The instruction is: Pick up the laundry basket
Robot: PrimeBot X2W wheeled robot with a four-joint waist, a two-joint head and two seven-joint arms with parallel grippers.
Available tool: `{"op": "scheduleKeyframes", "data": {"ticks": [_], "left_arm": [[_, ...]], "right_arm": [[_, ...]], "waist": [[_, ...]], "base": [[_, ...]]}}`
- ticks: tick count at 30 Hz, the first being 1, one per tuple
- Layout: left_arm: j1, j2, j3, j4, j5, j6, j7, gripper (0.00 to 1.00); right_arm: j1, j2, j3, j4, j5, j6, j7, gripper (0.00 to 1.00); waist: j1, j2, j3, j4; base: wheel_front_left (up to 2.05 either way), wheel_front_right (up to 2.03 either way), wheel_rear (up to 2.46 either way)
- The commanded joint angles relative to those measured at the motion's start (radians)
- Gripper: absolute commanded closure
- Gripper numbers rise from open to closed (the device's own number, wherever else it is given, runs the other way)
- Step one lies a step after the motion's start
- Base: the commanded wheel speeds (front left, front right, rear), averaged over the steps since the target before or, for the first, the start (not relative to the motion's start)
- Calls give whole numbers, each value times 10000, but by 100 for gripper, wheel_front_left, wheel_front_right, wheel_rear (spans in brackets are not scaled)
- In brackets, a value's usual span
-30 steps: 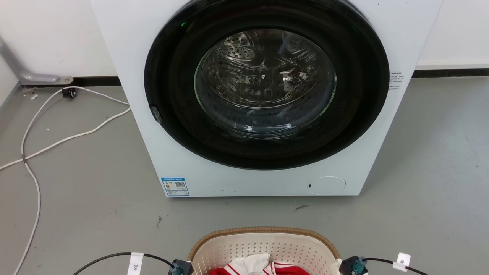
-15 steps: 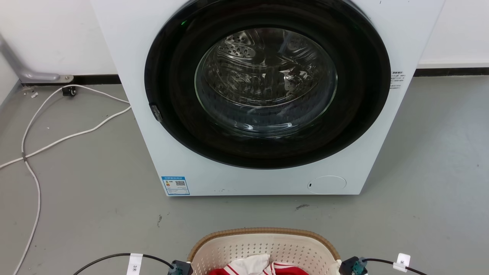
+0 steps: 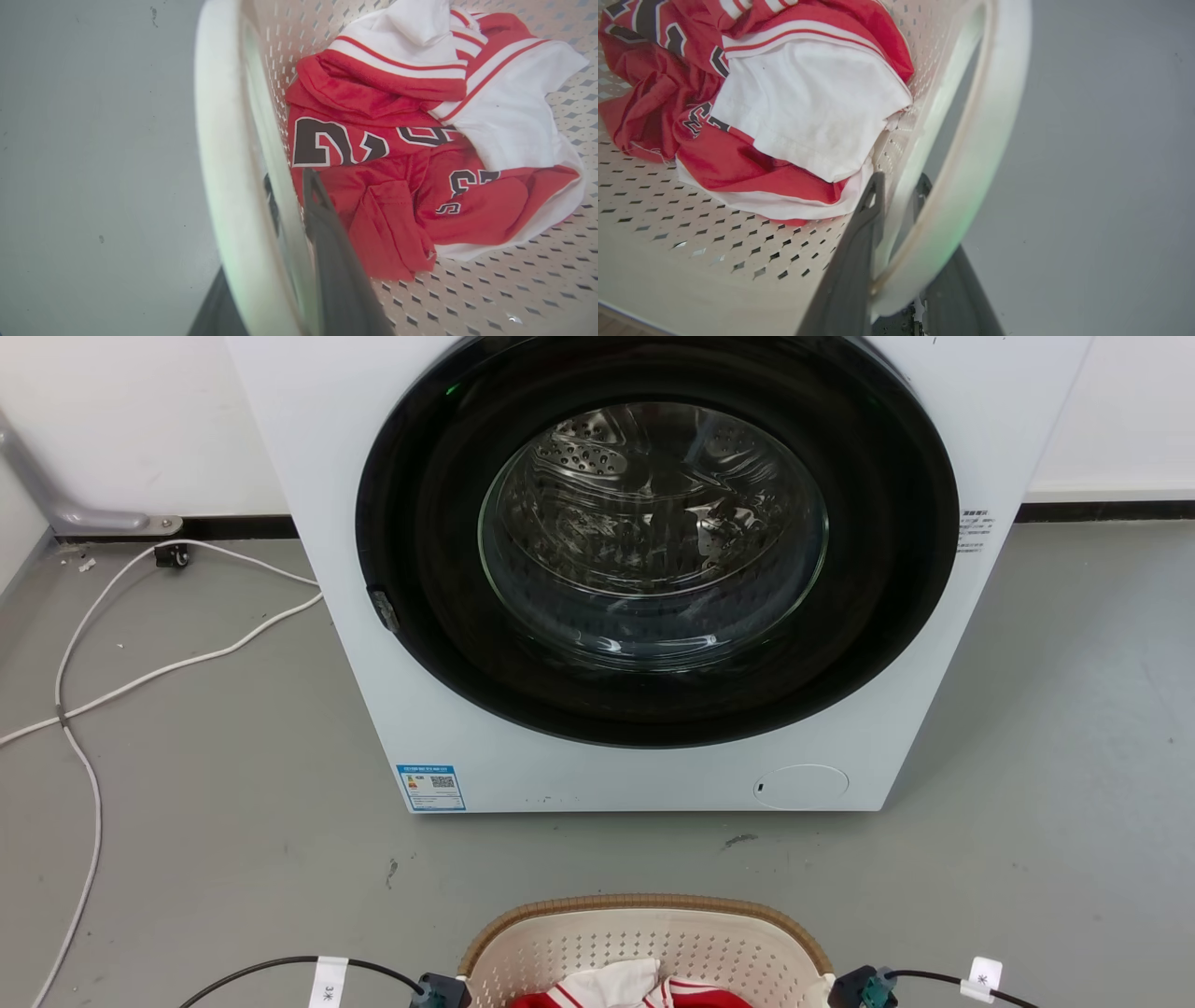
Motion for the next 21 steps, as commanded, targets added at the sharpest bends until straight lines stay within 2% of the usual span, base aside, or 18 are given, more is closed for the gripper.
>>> {"op": "scheduleKeyframes", "data": {"ticks": [1,21], "left_arm": [[-84,106,-40,-52,5,-61,-115,100],[-78,146,-237,-48,-221,-59,-91,100]], "right_arm": [[-112,-106,121,62,-13,28,-1,100],[-188,-132,654,135,518,28,-46,100]], "waist": [[0,-1,-1,-5],[0,-1,2,2]], "base": [[0,0,0],[0,0,0]]}}
